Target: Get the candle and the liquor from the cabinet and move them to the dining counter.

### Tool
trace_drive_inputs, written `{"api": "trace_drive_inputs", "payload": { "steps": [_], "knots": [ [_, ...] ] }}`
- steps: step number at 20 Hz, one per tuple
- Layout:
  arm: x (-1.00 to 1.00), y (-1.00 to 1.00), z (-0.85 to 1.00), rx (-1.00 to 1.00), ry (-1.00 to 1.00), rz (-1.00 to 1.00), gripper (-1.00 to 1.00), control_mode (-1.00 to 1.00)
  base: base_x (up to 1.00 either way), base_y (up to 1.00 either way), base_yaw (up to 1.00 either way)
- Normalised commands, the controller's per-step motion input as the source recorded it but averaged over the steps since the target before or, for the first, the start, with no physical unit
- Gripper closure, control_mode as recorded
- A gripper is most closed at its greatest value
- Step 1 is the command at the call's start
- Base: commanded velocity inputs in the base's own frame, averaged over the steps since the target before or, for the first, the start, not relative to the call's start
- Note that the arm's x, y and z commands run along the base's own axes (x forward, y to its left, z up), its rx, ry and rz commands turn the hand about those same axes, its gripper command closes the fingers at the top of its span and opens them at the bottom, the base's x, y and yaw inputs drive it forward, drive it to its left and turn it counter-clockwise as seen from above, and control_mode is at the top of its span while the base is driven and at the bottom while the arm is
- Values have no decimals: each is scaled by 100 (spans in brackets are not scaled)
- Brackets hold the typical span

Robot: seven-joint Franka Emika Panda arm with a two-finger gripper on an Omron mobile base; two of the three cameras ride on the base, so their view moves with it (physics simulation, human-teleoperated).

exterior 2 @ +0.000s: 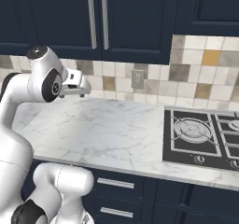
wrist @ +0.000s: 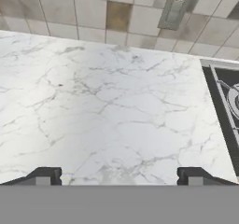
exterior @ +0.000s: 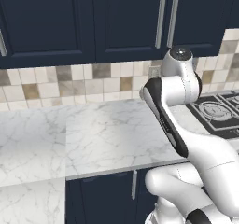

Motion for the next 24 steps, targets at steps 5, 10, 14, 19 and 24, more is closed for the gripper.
{"api": "trace_drive_inputs", "payload": {
  "steps": [5, 10, 14, 19, 24],
  "knots": [
    [-1, 6, 34, 0, -8, 3, -100, -100, 0, 0, 0],
    [0, 1, 43, 0, -2, 0, -100, -100, 0, 0, 0],
    [0, 0, 39, 0, -13, 0, -100, -100, 0, 0, 0],
    [-4, 0, 29, 0, -20, 0, -100, -100, 0, 0, 0],
    [-12, 0, 20, 0, -22, 0, -100, -100, 0, 0, 0]
  ]
}}
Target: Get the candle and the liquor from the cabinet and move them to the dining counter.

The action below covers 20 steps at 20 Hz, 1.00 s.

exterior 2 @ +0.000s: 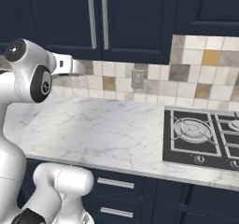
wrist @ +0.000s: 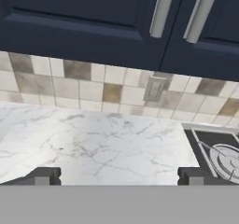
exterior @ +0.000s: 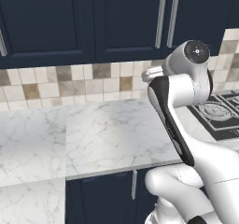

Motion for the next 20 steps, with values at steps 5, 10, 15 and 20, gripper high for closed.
{"api": "trace_drive_inputs", "payload": {
  "steps": [5, 10, 15, 20],
  "knots": [
    [-6, 0, 30, 0, -16, 0, -100, -100, 0, 0, 0],
    [-4, -4, 36, 1, -12, 1, -100, -100, 0, 0, 0],
    [0, -8, 43, 1, -11, 6, -100, -100, 0, 0, 0],
    [0, -9, 45, 8, -3, 6, -100, -100, 0, 0, 0]
  ]
}}
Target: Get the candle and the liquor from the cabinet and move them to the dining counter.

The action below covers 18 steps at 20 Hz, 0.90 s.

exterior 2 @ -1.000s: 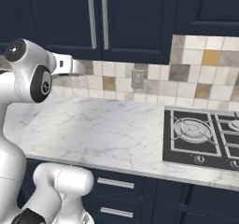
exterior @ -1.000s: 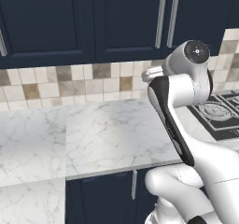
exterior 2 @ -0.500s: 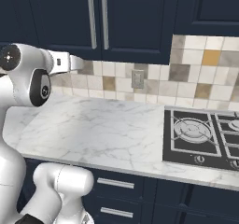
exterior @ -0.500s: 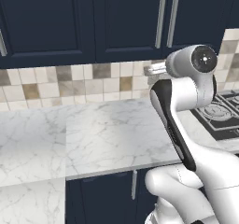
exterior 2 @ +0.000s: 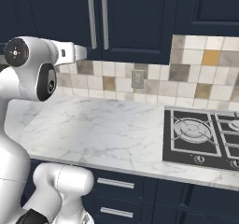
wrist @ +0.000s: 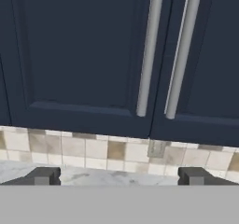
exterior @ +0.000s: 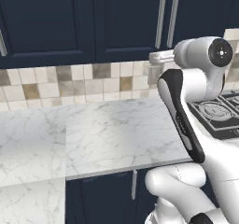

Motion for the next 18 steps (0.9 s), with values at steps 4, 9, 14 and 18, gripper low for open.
{"api": "trace_drive_inputs", "payload": {
  "steps": [4, 9, 14, 18],
  "knots": [
    [4, -9, 36, 10, 0, 3, -100, -100, 0, 0, 0],
    [22, -13, 26, 2, 0, 0, -100, -100, 0, 0, 0],
    [29, -7, 24, 0, 1, 0, -100, -100, 0, 0, 0],
    [34, -2, 10, 0, 0, 0, -100, -100, 0, 0, 0]
  ]
}}
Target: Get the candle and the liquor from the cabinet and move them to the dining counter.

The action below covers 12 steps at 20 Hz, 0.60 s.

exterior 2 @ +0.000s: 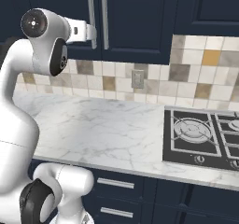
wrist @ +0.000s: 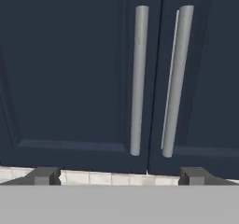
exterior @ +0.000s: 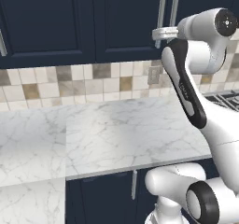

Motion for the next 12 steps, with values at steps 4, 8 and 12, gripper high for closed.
{"api": "trace_drive_inputs", "payload": {
  "steps": [4, 8, 12],
  "knots": [
    [40, -13, 2, 0, 0, 0, -100, -100, 0, 0, 0],
    [42, -8, 4, 0, 0, 0, -100, -100, 0, 0, 0],
    [43, 0, 0, 0, 0, 0, -100, -100, 0, 0, 0]
  ]
}}
